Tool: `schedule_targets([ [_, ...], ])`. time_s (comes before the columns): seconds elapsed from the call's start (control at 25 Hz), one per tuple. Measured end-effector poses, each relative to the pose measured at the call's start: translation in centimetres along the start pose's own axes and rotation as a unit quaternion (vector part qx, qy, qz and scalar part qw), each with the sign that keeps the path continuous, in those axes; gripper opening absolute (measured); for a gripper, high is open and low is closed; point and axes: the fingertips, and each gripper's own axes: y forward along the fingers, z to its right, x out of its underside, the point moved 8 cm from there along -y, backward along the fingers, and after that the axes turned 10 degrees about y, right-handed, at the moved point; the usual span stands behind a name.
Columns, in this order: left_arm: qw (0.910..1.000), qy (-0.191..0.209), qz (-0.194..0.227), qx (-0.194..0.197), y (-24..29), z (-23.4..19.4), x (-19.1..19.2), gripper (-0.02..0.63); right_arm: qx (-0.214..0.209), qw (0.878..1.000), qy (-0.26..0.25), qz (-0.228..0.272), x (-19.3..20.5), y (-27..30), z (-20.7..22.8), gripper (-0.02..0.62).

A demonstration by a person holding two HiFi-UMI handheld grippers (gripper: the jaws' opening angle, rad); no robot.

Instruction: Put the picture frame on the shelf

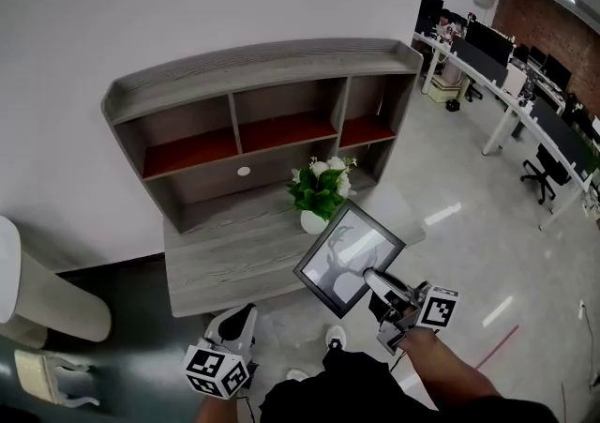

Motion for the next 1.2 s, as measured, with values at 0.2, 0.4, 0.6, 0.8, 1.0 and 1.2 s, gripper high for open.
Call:
schedule_targets([
  [0.2, 0.9999, -0.008, 0.000, -0.010, 0.8, -1.1, 0.4, 0.009, -0.013, 1.000, 0.001, 0.002, -1.1, 2.3, 0.4, 0.071],
  [0.4, 0.9994, -0.008, -0.002, -0.035, 1.8, -3.0, -0.2, 0.009, -0.031, 0.999, -0.008, 0.006, -3.7, 5.2, 1.5, 0.071],
  [0.6, 0.9985, 0.008, 0.001, -0.054, 5.0, -5.0, -2.4, 0.009, -0.044, 0.999, -0.015, 0.008, -7.4, 8.0, 3.0, 0.071],
  [0.8, 0.9981, 0.024, 0.002, -0.057, 9.5, -6.4, -4.5, 0.009, -0.050, 0.998, -0.042, 0.017, -12.3, 10.9, 4.4, 0.071],
  [1.0, 0.9970, 0.027, -0.002, -0.073, 13.1, -7.5, -6.1, 0.009, -0.046, 0.996, -0.070, 0.022, -17.4, 13.6, 5.7, 0.071],
  [1.2, 0.9953, 0.025, -0.005, -0.093, 16.0, -8.2, -6.7, 0.009, -0.040, 0.993, -0.109, 0.026, -21.5, 16.0, 7.3, 0.071],
])
